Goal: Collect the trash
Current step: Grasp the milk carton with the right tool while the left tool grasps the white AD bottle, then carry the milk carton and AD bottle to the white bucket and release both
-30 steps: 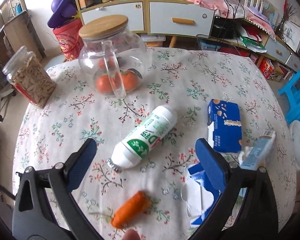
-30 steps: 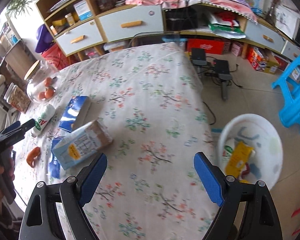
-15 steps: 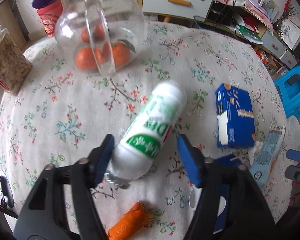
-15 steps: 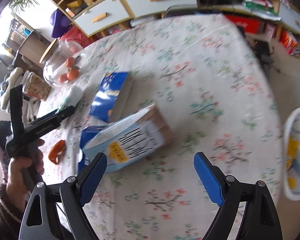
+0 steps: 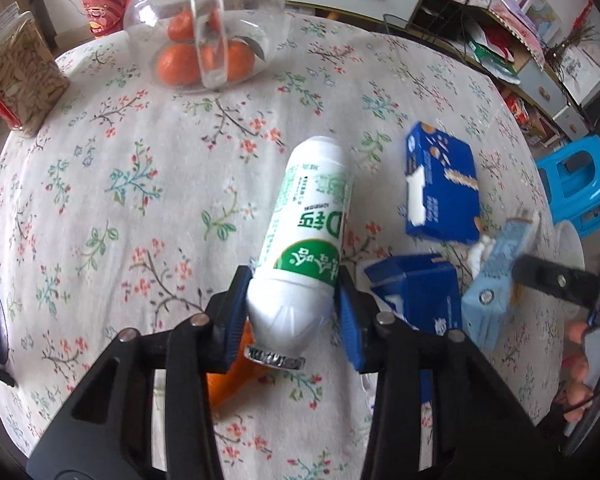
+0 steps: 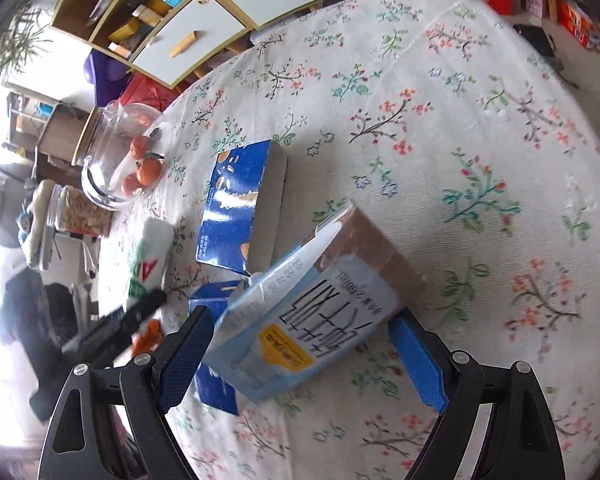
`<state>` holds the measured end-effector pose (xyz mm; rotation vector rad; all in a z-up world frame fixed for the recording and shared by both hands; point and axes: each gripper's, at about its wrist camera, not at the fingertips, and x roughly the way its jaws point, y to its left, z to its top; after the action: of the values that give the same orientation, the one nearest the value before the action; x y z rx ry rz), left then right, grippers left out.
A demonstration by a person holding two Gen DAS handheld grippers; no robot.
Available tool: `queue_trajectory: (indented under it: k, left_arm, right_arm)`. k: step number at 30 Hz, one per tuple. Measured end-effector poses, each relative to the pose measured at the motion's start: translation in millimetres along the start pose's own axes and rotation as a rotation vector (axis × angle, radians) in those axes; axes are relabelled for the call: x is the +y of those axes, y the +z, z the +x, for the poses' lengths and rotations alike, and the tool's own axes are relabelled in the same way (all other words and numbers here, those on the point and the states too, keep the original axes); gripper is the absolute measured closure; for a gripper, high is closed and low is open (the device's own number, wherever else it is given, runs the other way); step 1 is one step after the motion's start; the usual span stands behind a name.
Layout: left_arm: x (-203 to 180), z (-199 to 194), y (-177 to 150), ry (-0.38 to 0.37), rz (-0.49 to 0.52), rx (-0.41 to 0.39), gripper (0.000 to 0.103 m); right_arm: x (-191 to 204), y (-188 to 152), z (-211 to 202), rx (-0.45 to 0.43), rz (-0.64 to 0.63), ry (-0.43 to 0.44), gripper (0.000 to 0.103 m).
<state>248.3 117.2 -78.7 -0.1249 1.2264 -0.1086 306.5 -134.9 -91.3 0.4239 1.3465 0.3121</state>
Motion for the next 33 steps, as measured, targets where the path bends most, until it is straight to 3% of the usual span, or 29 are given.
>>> queue_trajectory:
  k: [11, 15, 22, 31, 32, 33]
  left_arm:
    - [-2, 2, -16, -0.023, 0.019, 0.030, 0.056]
    - [-5, 4, -11, -0.024, 0.003, 0.023, 0.058]
    - [-15, -10, -3, -0.031, -0.002, -0.031, 0.063]
    - [-31, -31, -1, -0.072, -0.010, -0.099, 0.063]
    - [-36, -34, -1, -0.079, -0.006, -0.105, 0.063]
    - [-40, -36, -2, -0.085, -0.004, -0.110, 0.063]
  right_arm:
    - [14, -7, 15, 0.013, -0.059, -0.085, 0.013]
    - [9, -13, 9, 0.013, -0.068, -0.099, 0.025]
    - [-4, -17, -20, -0.023, -0.096, -0.118, 0.036]
    - [-47, -15, -73, -0.093, -0.037, -0.125, 0.039]
    - [-54, -16, -81, -0.103, -0.027, -0.126, 0.041]
    - [-60, -16, -88, -0.111, -0.020, -0.128, 0.056]
